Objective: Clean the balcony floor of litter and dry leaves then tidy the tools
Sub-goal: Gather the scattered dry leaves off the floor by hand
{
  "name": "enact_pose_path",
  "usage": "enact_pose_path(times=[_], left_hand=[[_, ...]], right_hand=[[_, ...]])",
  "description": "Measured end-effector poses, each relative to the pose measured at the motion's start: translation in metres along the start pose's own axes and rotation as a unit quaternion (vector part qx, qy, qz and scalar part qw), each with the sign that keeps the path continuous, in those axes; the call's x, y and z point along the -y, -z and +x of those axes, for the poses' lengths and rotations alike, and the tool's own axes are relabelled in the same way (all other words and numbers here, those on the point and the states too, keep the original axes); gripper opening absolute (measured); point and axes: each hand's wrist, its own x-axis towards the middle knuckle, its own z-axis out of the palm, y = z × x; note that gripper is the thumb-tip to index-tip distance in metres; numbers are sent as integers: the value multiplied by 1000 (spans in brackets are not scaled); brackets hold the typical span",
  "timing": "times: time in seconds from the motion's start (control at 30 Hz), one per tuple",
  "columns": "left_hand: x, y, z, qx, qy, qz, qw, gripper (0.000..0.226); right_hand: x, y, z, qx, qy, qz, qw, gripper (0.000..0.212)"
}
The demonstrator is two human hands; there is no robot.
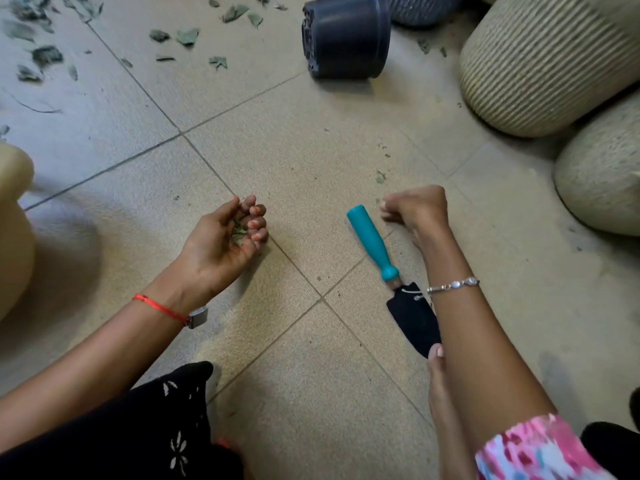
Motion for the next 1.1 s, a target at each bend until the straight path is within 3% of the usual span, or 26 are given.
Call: enact_pose_path(times=[0.07,0.13,0.23,0.33,0.4,0.63,1.1], left_hand=[[0,0,1,-2,1,1,1000,29],[1,0,3,-2,4,-3,1000,30],[-1,0,7,-5,10,-3,1000,31],[-3,1,10,-6,7,-15,1000,31],[-4,2,12,-5,6,-22,1000,31],[-7,6,14,-7,2,-32,999,28],[-15,10,16,-11,-17,-43,999,27]], right_hand=[[9,-5,8,56,39,95,993,21],[10,-5,17,25,111,127,985,22],[5,-2,28,-29,252,-37,967,33],[-7,-6,40,83,273,-229,931,65],[-13,-12,46,99,276,-355,888,86],[-12,-32,51,98,345,-463,811,83],[49,-135,49,6,213,-462,861,79]])
